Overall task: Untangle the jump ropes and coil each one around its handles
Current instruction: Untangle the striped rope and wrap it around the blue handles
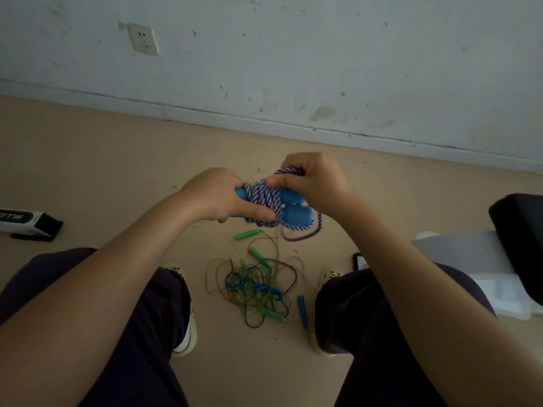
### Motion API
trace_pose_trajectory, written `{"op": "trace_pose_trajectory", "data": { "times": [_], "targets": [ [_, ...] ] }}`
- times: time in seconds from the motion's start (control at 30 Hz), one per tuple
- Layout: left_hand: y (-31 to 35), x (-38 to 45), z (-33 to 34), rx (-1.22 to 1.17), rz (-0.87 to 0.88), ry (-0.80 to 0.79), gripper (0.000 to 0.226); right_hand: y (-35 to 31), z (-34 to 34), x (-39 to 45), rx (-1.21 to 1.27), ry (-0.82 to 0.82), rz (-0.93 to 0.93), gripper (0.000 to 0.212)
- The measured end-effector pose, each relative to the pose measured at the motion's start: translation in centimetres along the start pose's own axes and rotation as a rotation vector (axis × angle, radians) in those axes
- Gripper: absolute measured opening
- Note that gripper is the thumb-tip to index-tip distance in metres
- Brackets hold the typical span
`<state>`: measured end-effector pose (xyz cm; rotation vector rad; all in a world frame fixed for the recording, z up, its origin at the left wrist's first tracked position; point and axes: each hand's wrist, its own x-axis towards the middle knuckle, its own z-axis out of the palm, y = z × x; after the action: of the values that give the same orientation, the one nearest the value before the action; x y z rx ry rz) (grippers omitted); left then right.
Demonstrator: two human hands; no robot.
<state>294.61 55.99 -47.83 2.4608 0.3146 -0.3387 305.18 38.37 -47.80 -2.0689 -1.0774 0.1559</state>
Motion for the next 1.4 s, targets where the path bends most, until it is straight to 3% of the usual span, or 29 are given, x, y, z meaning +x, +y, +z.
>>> {"op": "trace_pose_trajectory", "data": {
  "times": [0.23,0.37,0.53,0.77,0.93,1.03,1.2,1.3,1.4],
  "targets": [
    [-0.4,-0.6,0.0,-0.013,0.085,0.022,0.086,1.5,1.1,0.0,0.100,-0.003,0.120,0.042],
    [-0.6,-0.4,0.3,-0.056,0.087,0.032,0.087,1.5,1.5,-0.1,0.072,0.051,0.083,0.042],
    [-0.3,-0.4,0.3,-0.174,0.091,0.065,0.089,0.5,1.2,-0.1,0.395,-0.049,0.173,0.005],
    [-0.8,0.1,0.0,-0.321,0.019,0.265,0.085,-0.2,1.2,-0.3,0.886,-0.079,0.386,0.030],
    [-0.5,-0.2,0.0,-0.292,-0.025,0.373,0.092,-0.4,1.3,-0.6,1.007,-0.110,0.444,0.023],
    [0.0,-0.4,0.2,-0.301,-0.048,0.437,0.085,-0.3,1.5,-0.5,1.050,-0.096,0.458,0.019],
    [-0.6,0.1,-0.4,-0.327,-0.116,0.618,0.080,-0.3,2.3,-0.4,0.887,-0.103,0.476,0.016],
    [-0.5,0.1,-0.3,-0.269,-0.152,0.637,0.085,-0.6,2.6,-0.5,0.606,-0.104,0.483,0.019],
    [-0.5,0.2,-0.1,-0.207,-0.198,0.620,0.076,-1.1,2.7,-0.7,0.313,-0.145,0.405,0.020]
  ]
}}
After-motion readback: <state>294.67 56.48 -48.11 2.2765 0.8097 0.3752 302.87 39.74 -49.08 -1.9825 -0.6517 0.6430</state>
